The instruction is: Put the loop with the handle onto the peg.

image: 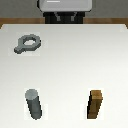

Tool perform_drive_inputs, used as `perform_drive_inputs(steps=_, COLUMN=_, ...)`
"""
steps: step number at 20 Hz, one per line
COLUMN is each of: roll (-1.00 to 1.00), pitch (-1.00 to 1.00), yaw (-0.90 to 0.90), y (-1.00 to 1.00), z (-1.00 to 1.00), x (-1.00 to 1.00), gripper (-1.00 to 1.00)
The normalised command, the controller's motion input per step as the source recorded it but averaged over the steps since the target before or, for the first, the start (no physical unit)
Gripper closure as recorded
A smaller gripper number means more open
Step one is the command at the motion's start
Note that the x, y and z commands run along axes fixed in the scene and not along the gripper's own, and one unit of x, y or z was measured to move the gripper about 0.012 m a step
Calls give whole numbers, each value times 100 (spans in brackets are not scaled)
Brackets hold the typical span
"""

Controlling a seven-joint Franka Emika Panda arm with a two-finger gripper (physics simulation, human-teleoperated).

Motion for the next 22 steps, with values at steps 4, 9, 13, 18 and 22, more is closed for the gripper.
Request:
perform_drive_inputs(steps=4, roll=0, pitch=0, yaw=0, y=0, z=0, x=0, gripper=-100)
perform_drive_inputs(steps=9, roll=0, pitch=0, yaw=0, y=-60, z=0, x=0, gripper=-100)
perform_drive_inputs(steps=13, roll=0, pitch=0, yaw=0, y=-100, z=0, x=0, gripper=-100)
perform_drive_inputs(steps=18, roll=0, pitch=0, yaw=0, y=-100, z=0, x=0, gripper=-100)
perform_drive_inputs(steps=22, roll=0, pitch=0, yaw=-4, y=-100, z=0, x=0, gripper=-100)
